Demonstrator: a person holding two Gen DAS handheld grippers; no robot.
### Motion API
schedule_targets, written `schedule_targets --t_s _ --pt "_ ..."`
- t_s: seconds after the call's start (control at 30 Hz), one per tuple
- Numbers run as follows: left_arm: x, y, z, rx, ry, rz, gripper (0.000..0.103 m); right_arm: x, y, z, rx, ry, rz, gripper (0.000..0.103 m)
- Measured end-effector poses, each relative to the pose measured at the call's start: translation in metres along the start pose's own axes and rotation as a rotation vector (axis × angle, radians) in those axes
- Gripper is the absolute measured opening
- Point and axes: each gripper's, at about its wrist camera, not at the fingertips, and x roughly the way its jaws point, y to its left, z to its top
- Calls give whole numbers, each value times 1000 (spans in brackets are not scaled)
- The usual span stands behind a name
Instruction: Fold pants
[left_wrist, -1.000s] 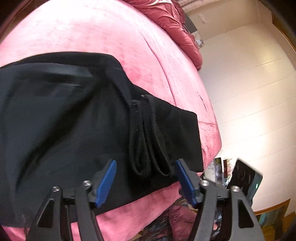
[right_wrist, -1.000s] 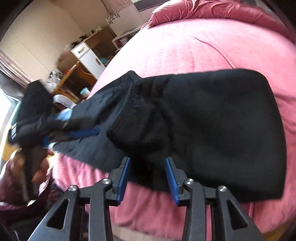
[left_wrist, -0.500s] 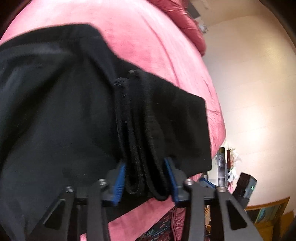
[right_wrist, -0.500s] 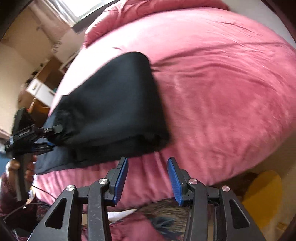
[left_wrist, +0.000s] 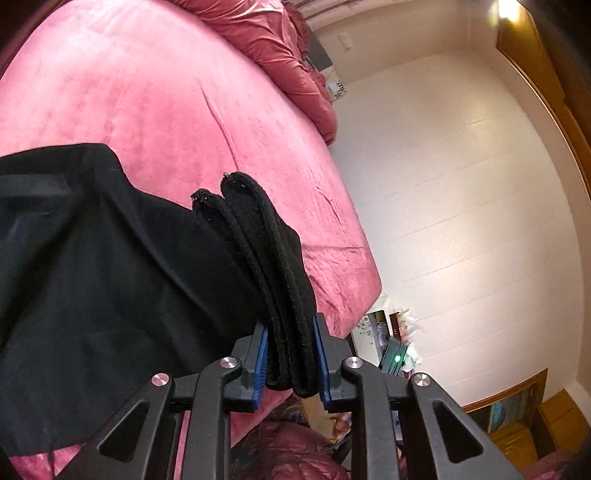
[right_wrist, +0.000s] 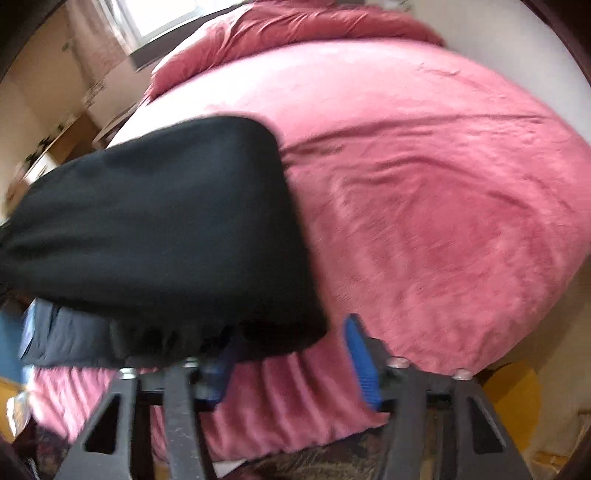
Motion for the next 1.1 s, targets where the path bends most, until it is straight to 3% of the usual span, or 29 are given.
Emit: schedule_targets --t_s 0.07,0.27,0.37,0.53,0.67,0.77,0.87,0.97,1.1 --pt "0 6 -8 1 20 25 21 -1 -7 1 28 -9 4 33" --pt "26 72 -39 -109 134 249 20 21 -15 -6 54 82 24 30" --pt "25 93 -40 -178 121 243 20 24 -14 -5 37 105 23 39" --pt "22 67 -33 -25 79 309 19 19 -4 -12 -111 189 -20 43" --pt "26 65 -36 -16 87 324 19 -13 11 -14 -299 202 -13 42" --pt "15 73 -44 -23 90 327 20 -41 31 1 -347 134 77 42" --pt "7 76 -39 -28 78 348 24 -40 66 16 -382 92 157 42" --pt "16 73 -35 2 67 395 29 -7 119 26 -467 83 171 42" --pt "22 67 -39 21 70 426 31 40 158 37 -477 106 193 42"
